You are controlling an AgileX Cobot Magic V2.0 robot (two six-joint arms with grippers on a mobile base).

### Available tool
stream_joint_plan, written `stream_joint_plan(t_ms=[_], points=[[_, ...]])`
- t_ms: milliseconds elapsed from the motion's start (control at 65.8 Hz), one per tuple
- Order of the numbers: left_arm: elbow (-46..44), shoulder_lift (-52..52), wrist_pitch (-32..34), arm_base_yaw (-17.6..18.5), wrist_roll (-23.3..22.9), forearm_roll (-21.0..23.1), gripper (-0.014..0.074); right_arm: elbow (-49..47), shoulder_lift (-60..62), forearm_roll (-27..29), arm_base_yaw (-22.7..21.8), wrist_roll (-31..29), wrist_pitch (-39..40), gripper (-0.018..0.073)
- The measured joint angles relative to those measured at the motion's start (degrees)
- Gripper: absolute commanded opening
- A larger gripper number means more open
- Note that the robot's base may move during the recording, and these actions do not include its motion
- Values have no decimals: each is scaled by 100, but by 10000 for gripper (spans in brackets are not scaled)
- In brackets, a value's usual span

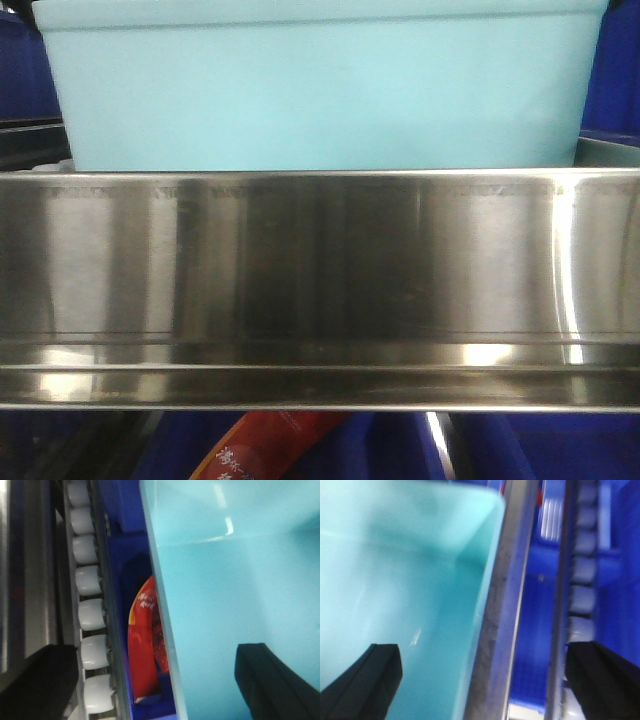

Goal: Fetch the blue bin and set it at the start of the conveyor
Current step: 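Grip the teal bin's side walls with both grippers and lift it, then pull the held teal bin back out of the shelf with both grippers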

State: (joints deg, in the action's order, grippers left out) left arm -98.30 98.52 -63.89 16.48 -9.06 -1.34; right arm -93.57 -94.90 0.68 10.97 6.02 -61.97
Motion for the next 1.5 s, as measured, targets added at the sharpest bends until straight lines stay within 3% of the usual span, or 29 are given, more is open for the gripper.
stream_joint_plan(t_ms=[137,243,349,486,517,896,1291,1504], points=[[0,258,-12,0,0,78,447,0,-268,10,0,0,52,544],[0,362,-24,0,0,87,351,0,-436,10,0,0,76,432],[-2,458,-71,0,0,87,179,0,-520,12,0,0,97,226],[-2,497,-120,0,0,134,-109,0,-555,53,0,10,142,-116],[-2,497,-120,0,-9,206,-110,0,-565,127,11,34,149,-169],[-2,312,-217,11,-77,213,-111,0,-318,169,39,100,116,-153],[-2,-1397,-40,11,-99,430,-111,0,1454,295,72,113,251,-153],[-23,-1794,-5,19,-99,534,-111,0,1916,389,72,135,318,-153]])
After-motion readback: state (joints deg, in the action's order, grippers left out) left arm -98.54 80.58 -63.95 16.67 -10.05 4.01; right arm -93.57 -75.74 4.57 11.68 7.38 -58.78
